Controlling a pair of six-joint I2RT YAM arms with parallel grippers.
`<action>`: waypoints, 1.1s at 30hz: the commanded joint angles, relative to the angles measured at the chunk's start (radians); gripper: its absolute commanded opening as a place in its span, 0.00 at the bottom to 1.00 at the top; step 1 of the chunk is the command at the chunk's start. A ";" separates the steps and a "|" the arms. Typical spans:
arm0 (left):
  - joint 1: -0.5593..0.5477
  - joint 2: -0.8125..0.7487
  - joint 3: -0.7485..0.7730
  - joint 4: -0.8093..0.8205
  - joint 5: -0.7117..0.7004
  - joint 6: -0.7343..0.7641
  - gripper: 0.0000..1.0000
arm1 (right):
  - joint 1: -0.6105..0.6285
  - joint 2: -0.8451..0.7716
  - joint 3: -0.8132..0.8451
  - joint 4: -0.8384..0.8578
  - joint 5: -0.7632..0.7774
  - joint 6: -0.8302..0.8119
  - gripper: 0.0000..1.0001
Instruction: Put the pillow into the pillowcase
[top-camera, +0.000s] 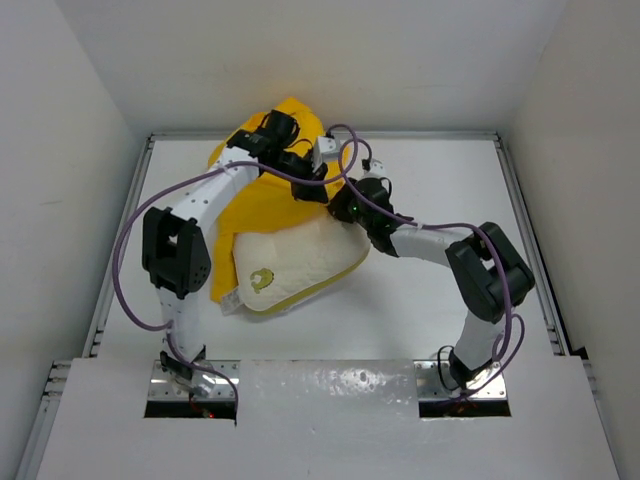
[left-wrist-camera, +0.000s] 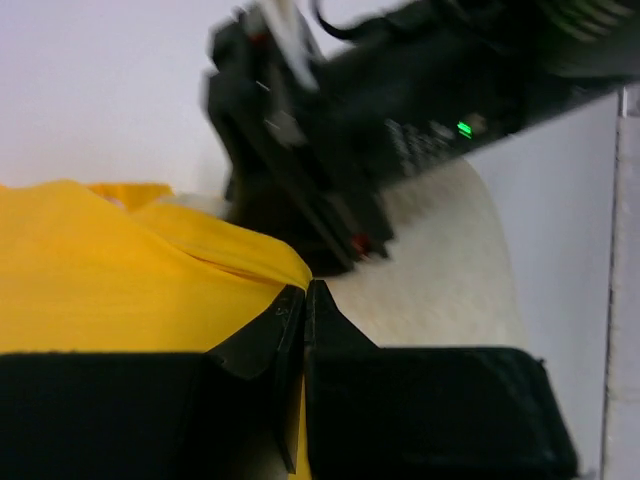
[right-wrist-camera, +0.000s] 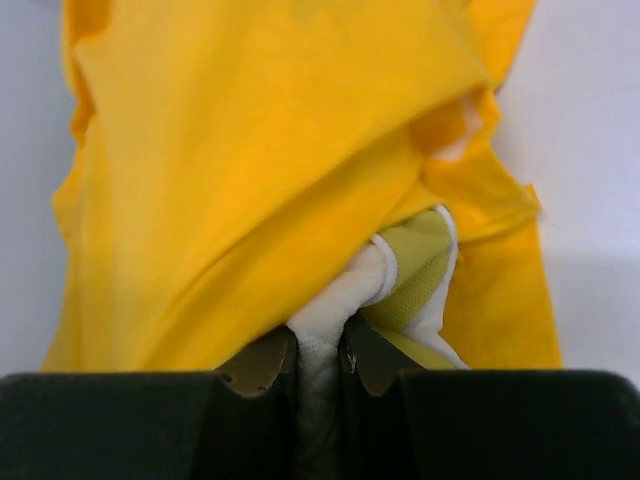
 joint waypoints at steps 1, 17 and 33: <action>-0.044 -0.149 -0.108 -0.166 0.125 0.127 0.00 | -0.015 -0.007 -0.001 0.073 0.257 0.170 0.00; 0.439 -0.418 -0.416 0.095 -0.371 -0.187 0.90 | -0.049 -0.268 -0.101 -0.343 -0.026 -0.249 0.86; 0.796 -0.424 -0.840 0.229 -0.536 -0.164 0.85 | 0.246 0.122 0.482 -0.554 -0.344 -0.340 0.16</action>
